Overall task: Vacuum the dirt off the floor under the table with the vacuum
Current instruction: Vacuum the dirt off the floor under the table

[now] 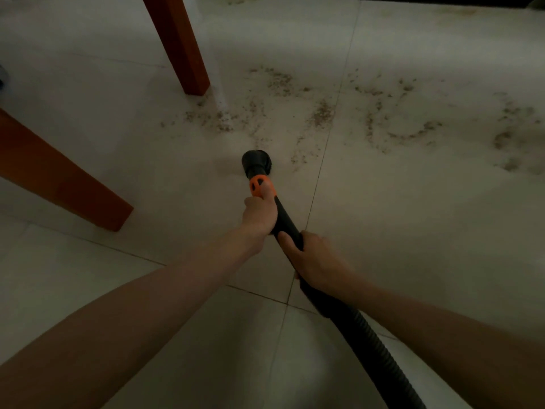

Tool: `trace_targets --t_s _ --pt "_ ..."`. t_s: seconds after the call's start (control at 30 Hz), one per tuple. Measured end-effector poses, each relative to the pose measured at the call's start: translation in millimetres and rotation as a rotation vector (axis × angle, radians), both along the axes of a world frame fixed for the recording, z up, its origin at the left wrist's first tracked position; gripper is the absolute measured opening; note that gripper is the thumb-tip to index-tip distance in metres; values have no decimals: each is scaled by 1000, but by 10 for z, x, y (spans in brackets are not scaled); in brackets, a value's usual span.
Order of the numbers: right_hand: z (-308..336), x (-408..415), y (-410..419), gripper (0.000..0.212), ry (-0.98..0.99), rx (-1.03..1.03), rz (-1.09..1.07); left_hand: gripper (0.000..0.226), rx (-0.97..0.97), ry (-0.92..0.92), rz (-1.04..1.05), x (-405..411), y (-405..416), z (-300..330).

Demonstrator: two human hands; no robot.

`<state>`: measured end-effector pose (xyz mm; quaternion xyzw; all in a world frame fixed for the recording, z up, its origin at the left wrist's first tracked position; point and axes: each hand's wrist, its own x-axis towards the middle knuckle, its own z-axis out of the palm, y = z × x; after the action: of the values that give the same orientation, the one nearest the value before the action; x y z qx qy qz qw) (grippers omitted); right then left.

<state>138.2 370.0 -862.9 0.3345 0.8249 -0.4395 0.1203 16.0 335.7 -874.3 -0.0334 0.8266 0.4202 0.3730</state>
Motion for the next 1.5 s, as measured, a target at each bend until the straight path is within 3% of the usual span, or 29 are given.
trace_targets --t_s 0.23,0.77,1.5 --pt "-96 -420 130 50 34 47 29 72 -46 55 -12 -400 184 8" --pt "-200 -984 361 49 105 -132 -114 69 -70 128 -21 -905 497 20" --pt "-8 -386 127 49 46 -9 -86 63 -12 16 -137 -382 272 140"
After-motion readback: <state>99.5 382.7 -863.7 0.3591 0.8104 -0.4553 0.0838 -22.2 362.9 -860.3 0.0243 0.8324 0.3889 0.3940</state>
